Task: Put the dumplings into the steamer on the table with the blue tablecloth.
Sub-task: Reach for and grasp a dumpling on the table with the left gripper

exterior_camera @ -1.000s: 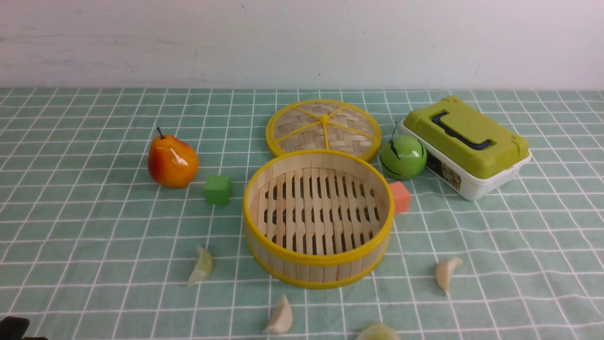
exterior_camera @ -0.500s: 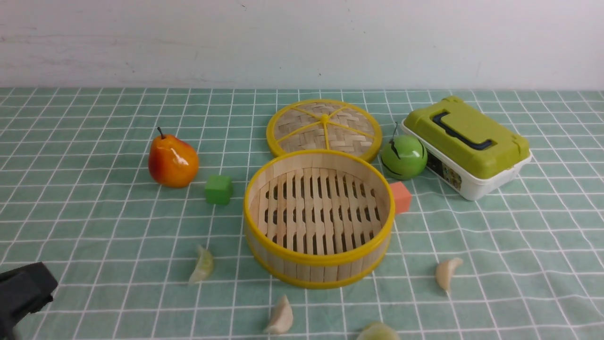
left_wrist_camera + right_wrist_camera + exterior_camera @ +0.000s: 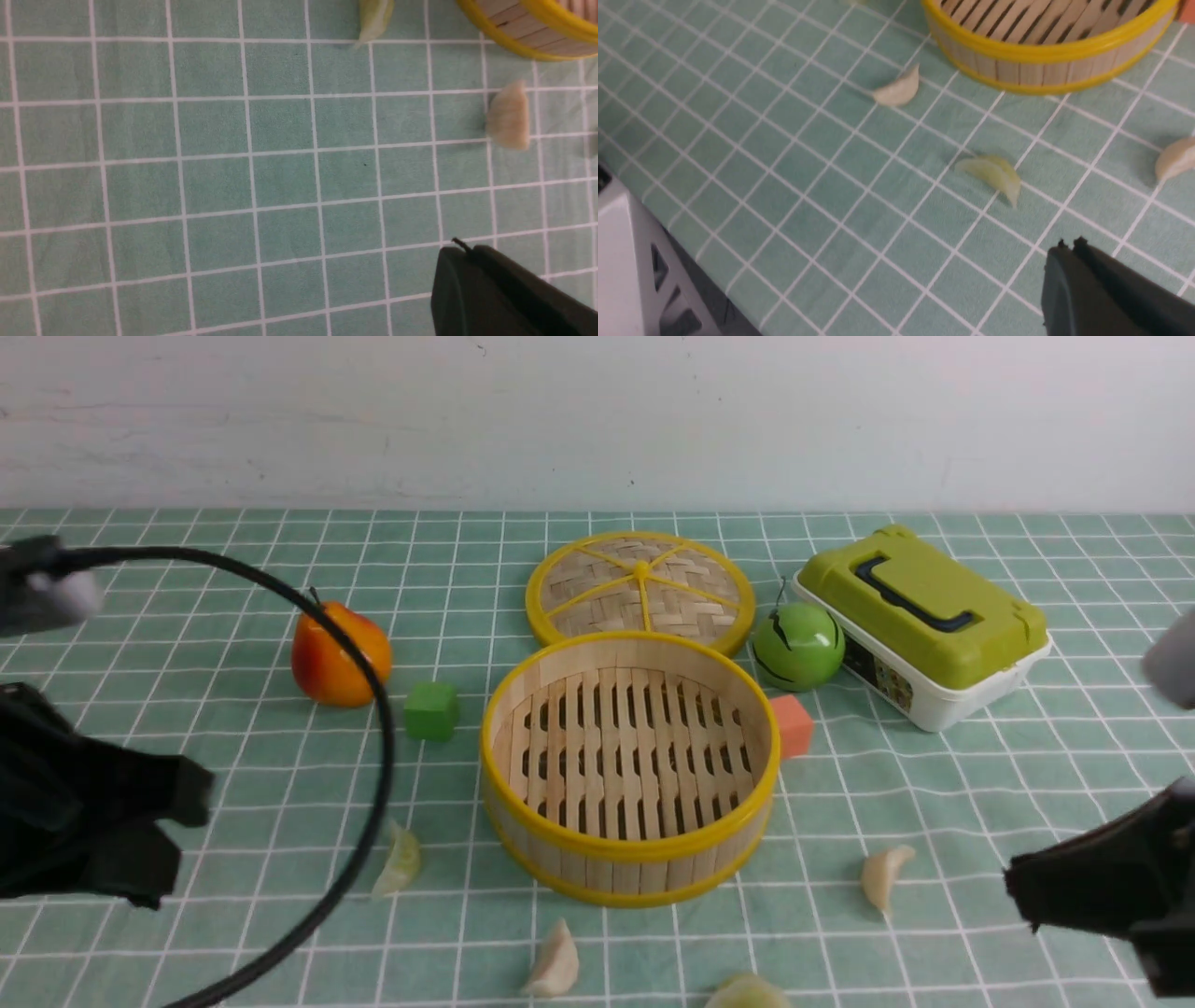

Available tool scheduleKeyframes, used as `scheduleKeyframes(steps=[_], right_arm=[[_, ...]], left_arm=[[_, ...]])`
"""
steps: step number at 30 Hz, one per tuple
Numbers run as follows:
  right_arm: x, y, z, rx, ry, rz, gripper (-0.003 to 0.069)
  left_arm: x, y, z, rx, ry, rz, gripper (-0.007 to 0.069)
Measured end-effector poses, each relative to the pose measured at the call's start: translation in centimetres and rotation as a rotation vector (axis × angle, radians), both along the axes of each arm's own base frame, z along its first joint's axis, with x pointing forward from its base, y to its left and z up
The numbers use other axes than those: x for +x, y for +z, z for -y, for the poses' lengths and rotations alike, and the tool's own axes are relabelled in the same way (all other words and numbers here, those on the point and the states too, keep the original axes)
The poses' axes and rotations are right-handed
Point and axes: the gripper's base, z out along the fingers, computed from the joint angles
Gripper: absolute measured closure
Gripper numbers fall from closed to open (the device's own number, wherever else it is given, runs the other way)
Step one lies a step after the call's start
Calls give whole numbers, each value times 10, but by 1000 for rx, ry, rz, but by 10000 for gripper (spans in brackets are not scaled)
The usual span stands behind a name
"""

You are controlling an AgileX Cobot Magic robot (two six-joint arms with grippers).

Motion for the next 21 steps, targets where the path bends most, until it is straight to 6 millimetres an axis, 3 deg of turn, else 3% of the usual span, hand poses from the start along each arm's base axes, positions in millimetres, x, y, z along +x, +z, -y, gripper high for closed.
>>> scheduleKeyframes(steps=[4,9,13,21], right_arm=[[4,-9,-8,-46,53,-35,678],[5,-11,-9,-60,63,-42,677],[5,-11,-9,-60,62,-40,676],[7,-11,-8,-75,54,-20,673]], left_arm=[[29,-22,22,58,-64,-53,541],[75,-55,53,97,-77,-79,252],[105,-79,65,116,-83,-74,120],[139,-134,73,182,-112,-62,74]])
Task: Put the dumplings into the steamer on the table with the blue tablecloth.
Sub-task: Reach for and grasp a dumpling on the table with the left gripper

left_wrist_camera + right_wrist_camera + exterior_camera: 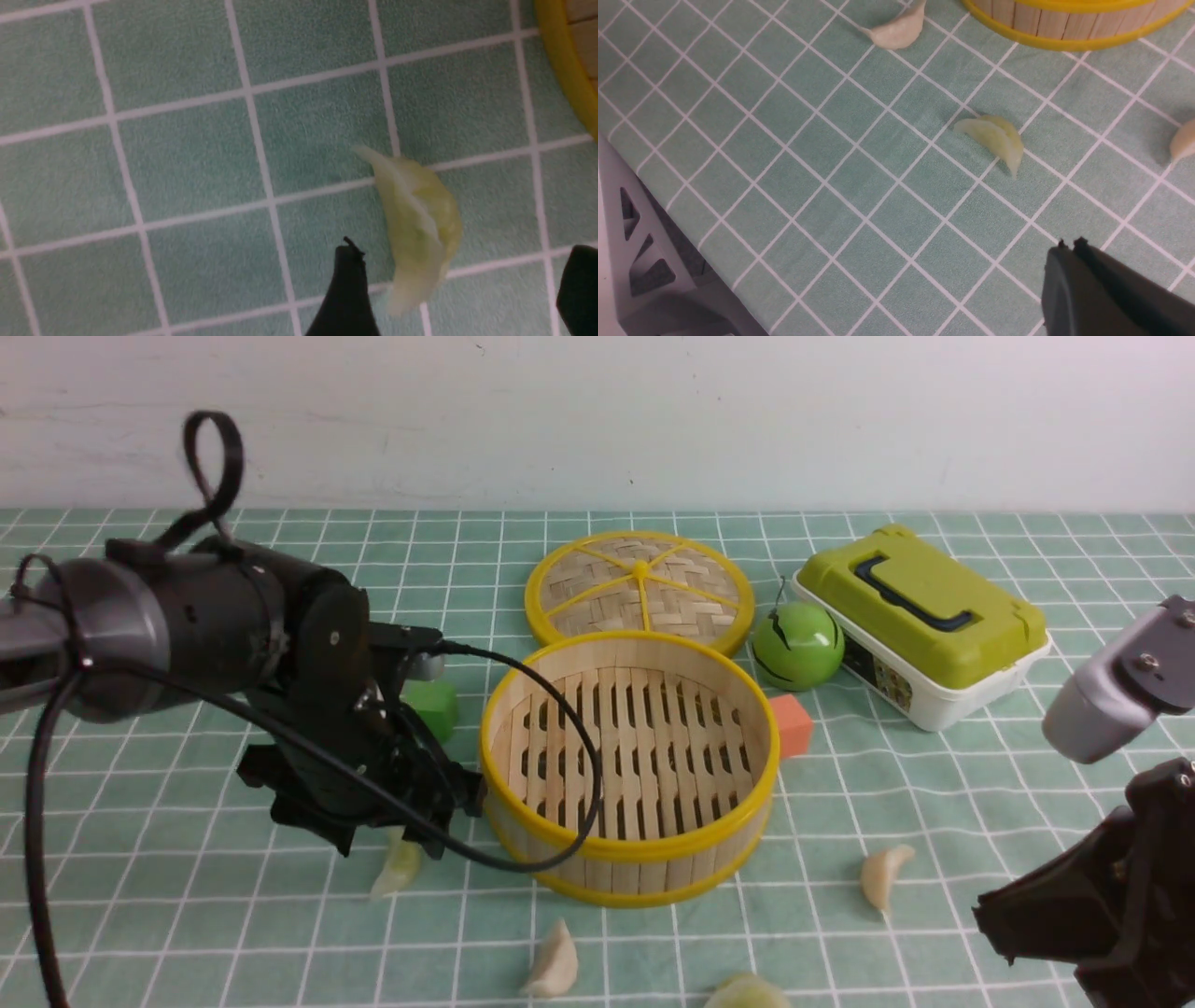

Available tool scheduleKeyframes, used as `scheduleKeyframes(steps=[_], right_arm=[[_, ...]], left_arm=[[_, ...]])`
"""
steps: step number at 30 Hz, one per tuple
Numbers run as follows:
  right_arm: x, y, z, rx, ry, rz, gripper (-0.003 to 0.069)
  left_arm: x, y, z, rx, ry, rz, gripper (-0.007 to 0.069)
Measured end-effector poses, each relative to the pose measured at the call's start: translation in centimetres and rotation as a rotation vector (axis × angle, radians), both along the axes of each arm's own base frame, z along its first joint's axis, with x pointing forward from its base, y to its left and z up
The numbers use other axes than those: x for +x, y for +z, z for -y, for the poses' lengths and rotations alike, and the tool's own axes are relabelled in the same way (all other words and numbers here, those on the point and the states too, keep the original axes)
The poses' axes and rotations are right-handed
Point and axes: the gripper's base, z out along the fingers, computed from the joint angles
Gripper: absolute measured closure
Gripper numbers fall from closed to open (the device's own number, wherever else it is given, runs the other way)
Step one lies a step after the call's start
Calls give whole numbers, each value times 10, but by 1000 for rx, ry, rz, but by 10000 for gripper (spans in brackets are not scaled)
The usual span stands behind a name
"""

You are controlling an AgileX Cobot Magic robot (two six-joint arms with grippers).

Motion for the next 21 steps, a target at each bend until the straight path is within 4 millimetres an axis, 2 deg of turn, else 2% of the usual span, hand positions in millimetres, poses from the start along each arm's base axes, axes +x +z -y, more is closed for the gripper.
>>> scheduleKeyframes(steps=[5,7,8,9,12,14,19,21], right_arm=[[1,-1,2,-37,1,14,670],[1,-2,3,-46,1,19,670],[2,-2,3,-48,0,21,670],[2,-1,3,-47,-4,29,667],[3,-1,3,-46,-7,35,665],[3,-1,3,-46,-8,36,664],[3,-1,3,-46,-8,37,660],[3,-1,3,-46,-8,37,661]], left_arm=[[7,-20,3,-2,9,-14,113],[8,-24,4,-5,20,-17,184],[8,-25,4,-5,21,-19,193],[9,-26,4,-7,27,-20,282],[9,-26,4,-7,29,-22,435],[9,-26,4,-5,32,-29,440],[17,0,6,30,38,-79,429],[26,30,11,15,49,-80,429]])
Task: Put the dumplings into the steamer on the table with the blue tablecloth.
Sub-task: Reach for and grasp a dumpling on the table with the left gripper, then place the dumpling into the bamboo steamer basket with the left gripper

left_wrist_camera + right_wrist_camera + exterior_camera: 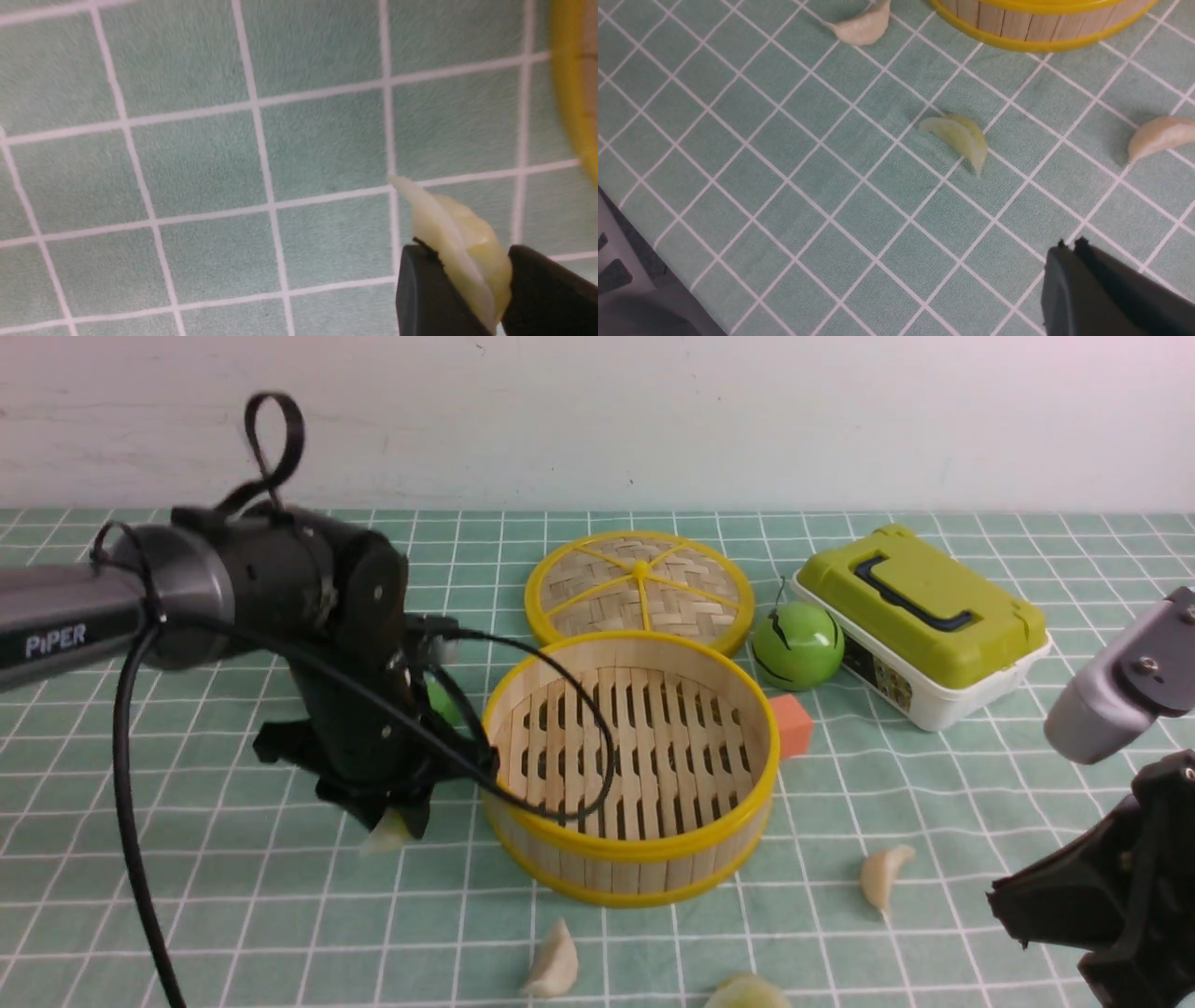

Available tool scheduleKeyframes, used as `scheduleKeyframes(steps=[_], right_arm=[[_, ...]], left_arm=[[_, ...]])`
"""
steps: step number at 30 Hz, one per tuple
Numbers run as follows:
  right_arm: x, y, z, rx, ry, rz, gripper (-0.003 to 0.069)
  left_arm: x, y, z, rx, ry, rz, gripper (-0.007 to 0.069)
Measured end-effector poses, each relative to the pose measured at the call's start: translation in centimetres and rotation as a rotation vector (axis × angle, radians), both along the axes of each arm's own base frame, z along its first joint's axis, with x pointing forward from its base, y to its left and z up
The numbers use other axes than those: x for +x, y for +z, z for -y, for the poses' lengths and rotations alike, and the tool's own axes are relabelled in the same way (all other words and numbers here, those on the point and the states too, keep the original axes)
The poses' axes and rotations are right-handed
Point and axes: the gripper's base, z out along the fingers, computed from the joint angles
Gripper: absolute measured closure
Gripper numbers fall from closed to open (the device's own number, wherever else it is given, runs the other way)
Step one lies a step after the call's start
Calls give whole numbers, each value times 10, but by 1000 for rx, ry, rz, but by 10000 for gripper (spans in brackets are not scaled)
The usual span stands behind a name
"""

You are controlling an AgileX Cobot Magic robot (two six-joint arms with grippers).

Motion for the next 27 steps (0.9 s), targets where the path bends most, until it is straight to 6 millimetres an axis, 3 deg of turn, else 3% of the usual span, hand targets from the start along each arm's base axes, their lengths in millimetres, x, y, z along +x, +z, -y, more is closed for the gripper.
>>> scheduleKeyframes(steps=[3,5,6,7,9,12,17,24,27], right_arm=[[0,0,0,3,-6,-4,661],[0,0,0,11,-20,-13,661],[0,0,0,12,-22,-14,661],[0,0,0,16,-32,-27,659],[-2,-1,0,13,-37,-48,659],[-7,0,3,2,-38,-68,655],[-29,10,12,-9,-65,-65,652],[-57,26,25,-18,-79,46,646],[-61,29,26,-14,-80,67,643]], left_arm=[[11,39,13,-69,-5,63,429],[14,71,32,-134,-43,143,429],[14,73,34,-138,-48,151,429],[14,89,55,-179,-92,197,429],[14,98,78,-208,-143,239,429],[17,87,115,-230,-204,262,429],[35,39,154,-238,-202,228,429],[61,-17,171,-206,-192,218,425],[66,-27,172,-187,-197,227,351]])
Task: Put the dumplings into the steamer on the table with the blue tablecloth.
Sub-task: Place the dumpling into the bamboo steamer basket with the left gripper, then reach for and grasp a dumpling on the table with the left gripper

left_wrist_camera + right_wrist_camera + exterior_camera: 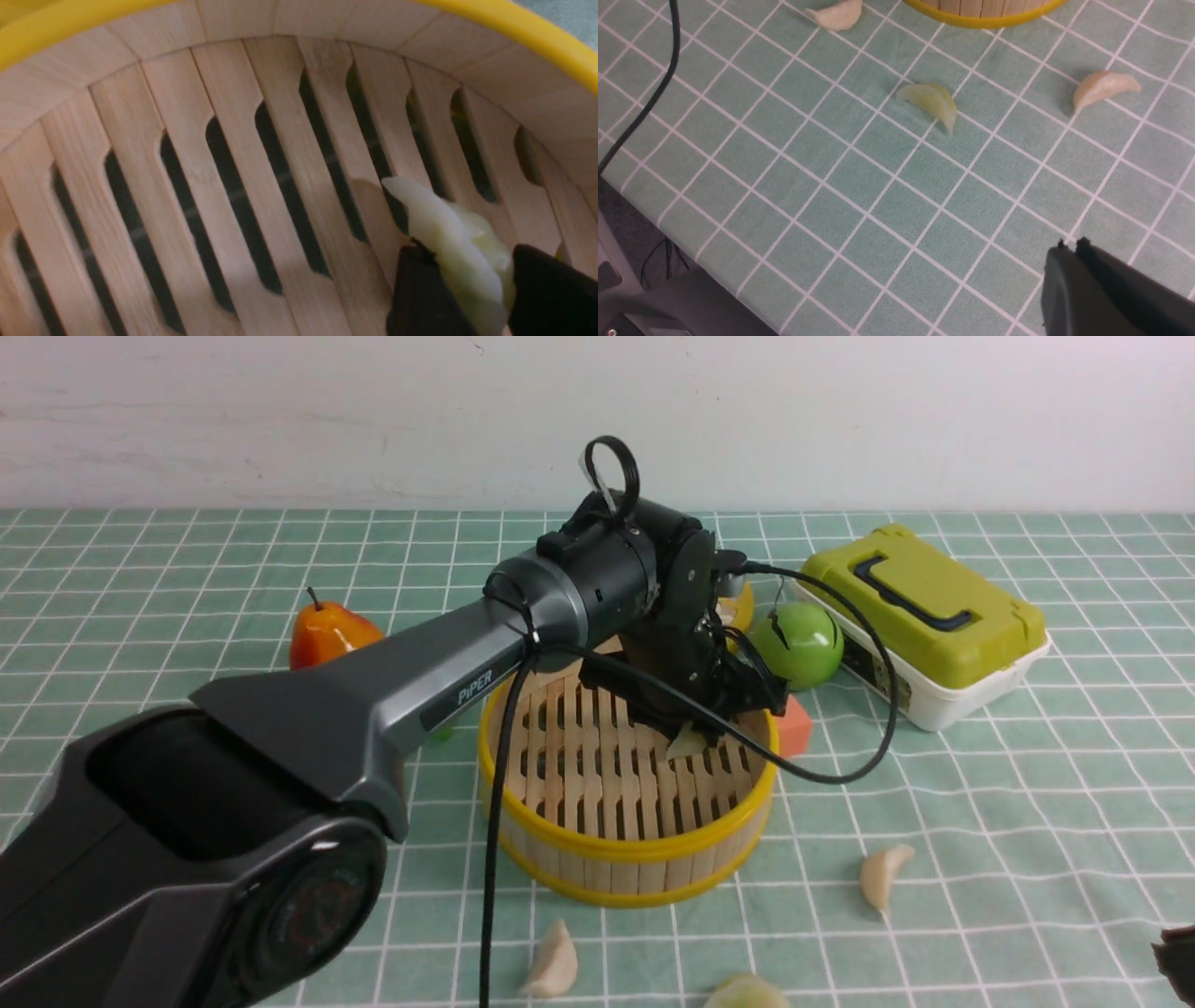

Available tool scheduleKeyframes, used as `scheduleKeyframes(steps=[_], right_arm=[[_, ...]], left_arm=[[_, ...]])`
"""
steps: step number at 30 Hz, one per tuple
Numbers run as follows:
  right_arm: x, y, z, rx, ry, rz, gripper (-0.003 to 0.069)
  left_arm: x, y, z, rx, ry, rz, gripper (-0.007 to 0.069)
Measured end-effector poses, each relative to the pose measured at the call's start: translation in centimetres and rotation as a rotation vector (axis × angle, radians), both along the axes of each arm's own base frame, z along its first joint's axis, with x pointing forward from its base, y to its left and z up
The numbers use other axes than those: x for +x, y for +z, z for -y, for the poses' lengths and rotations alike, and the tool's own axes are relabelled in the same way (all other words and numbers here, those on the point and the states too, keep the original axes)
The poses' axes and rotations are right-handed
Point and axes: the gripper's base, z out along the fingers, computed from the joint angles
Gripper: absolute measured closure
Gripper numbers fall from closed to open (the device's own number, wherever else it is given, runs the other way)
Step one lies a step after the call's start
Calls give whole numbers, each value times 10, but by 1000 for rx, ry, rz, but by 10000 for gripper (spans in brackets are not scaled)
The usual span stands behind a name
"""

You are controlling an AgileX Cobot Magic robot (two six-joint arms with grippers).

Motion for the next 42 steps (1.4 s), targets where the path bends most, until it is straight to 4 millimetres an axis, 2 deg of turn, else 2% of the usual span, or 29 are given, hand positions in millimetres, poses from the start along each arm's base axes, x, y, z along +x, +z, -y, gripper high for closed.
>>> scheduleKeyframes(steps=[4,6,9,10,14,17,20,22,23,24,27,30,33,36,42], right_arm=[[0,0,1,-10,-3,8,638],[1,1,1,-5,-7,20,636],[3,2,1,2,-13,37,635],[4,3,1,6,-19,54,632],[6,5,0,15,-28,78,627],[6,5,0,16,-28,80,623],[7,5,0,18,-30,85,617],[7,6,0,21,-32,92,617],[7,6,0,21,-33,93,616],[8,6,0,25,-37,101,615],[9,8,0,32,-42,119,611],[12,9,0,42,-51,144,608],[13,11,0,49,-58,159,606],[13,11,0,55,-64,157,603],[12,10,0,59,-70,144,597]], left_arm=[[0,3,-2,21,-1,-4,210],[-4,16,-5,51,0,-29,130],[-9,41,-10,76,-13,-41,76],[-14,66,-14,81,-40,-18,56],[-33,132,-27,30,-78,80,47],[-55,167,-42,11,-100,113,50],[-83,183,-63,35,-117,95,55],[-100,182,-76,61,-120,59,61],[-102,181,-78,64,-121,54,61],[-119,172,-90,97,-123,2,66],[-143,145,-104,155,-136,-99,69],[-163,114,-107,209,-165,-200,69],[-181,81,-100,249,-220,-241,69],[-188,60,-89,237,-258,-213,69],[-177,44,-77,191,-239,-138,69]])
